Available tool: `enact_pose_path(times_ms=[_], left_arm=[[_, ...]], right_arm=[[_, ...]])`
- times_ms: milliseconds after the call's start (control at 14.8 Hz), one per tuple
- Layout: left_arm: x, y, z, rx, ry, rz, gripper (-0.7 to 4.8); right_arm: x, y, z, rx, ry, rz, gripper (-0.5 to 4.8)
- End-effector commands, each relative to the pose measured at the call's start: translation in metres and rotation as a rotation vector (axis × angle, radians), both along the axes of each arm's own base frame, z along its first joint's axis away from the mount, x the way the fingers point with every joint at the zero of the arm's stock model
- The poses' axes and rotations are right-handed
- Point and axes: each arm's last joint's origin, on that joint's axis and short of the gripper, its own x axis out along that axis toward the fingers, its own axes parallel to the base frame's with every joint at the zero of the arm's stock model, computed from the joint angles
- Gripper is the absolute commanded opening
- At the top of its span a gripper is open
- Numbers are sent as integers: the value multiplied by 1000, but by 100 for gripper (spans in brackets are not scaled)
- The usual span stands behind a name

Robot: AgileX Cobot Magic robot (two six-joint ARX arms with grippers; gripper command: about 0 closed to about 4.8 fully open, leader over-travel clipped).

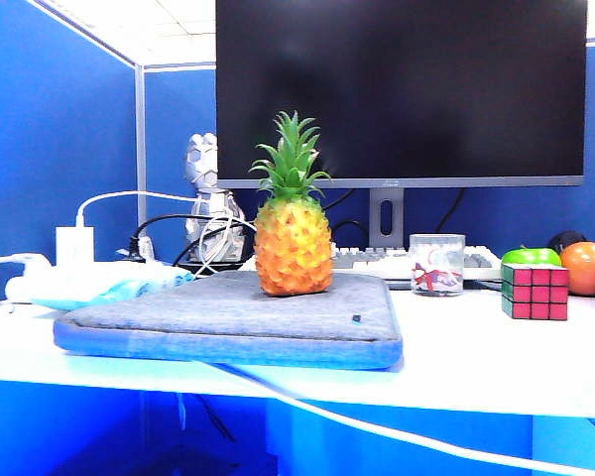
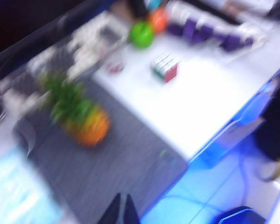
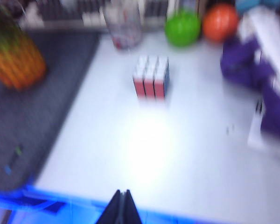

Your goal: Rotate the Rubik's Cube so that its red face is facing towards you.

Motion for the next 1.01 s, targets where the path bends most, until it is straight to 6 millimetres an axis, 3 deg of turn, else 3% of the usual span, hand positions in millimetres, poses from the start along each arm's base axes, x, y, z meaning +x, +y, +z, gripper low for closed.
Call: enact_pose_path(times_ms=[68,270,405,473,676,811,1013], left_arm=[[-43,38,-28,-85,-45,153,-5],[-80,68,-111,-287,-161,229,-5],[-88,76,-173,-449,-233,281,-5],[-85,74,-194,-489,-297,272,-5],[-67,59,-229,-532,-349,255,-5],[-55,50,-251,-509,-342,255,-5],[-43,41,-272,-374,-320,248,-5]], right_arm=[[-8,2,-15,41,18,27,-6],[-22,4,-12,126,-58,26,-6],[-31,5,-8,164,-139,32,-6],[-30,5,-16,173,-136,33,-6],[-15,7,-55,335,-112,80,-6],[-4,7,-65,527,-244,77,-6],[7,11,-84,413,-270,121,-6]])
